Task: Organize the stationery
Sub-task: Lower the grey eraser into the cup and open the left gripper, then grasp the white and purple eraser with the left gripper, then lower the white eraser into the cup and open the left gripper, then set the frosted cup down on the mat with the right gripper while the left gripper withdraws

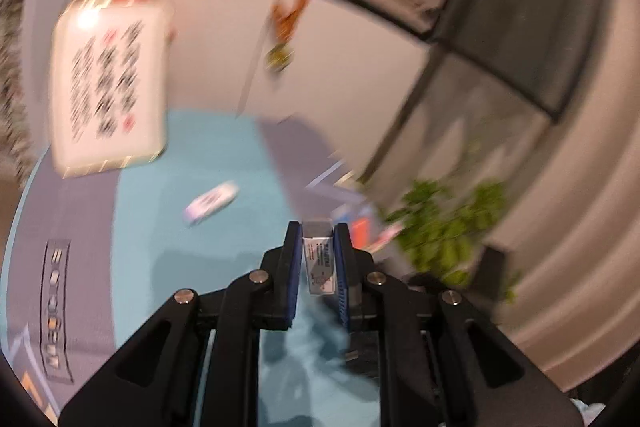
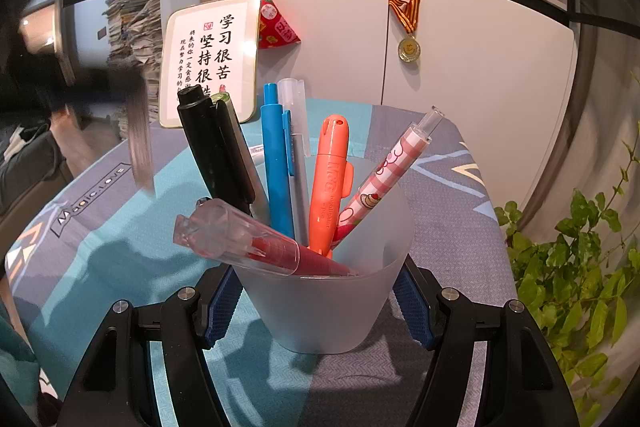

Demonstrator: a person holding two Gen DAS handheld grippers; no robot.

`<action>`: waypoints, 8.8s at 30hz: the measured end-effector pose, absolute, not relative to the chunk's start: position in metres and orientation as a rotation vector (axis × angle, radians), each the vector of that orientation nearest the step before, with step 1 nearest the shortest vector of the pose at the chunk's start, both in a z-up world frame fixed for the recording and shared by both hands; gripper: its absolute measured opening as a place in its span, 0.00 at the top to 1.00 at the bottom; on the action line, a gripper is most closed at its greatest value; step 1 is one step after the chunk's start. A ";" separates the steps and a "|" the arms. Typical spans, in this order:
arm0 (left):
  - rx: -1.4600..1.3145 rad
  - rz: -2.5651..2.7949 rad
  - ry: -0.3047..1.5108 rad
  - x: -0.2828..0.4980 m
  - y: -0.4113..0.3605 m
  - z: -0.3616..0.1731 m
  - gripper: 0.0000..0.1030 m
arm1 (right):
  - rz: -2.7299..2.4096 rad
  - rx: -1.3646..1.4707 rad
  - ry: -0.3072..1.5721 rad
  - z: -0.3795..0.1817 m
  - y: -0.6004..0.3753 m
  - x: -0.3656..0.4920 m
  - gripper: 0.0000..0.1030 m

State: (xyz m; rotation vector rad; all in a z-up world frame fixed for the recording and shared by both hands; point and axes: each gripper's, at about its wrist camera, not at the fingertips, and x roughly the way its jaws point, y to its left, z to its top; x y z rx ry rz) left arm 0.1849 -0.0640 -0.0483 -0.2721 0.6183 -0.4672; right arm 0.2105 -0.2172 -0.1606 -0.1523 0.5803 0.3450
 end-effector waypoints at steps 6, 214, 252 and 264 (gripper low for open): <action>-0.219 -0.574 0.546 0.187 -0.099 -0.024 0.87 | 0.343 -0.158 0.579 -0.160 -0.216 0.210 0.31; -0.015 -0.245 0.547 0.173 -0.002 -0.088 0.33 | 0.111 -0.062 0.640 -0.142 -0.201 0.290 0.29; 0.021 -0.146 0.517 0.146 0.005 -0.061 0.17 | 0.127 0.002 0.623 -0.086 -0.160 0.192 0.18; 0.042 -0.171 0.374 0.068 -0.032 0.003 0.03 | -0.001 0.005 0.266 0.006 -0.186 0.055 0.07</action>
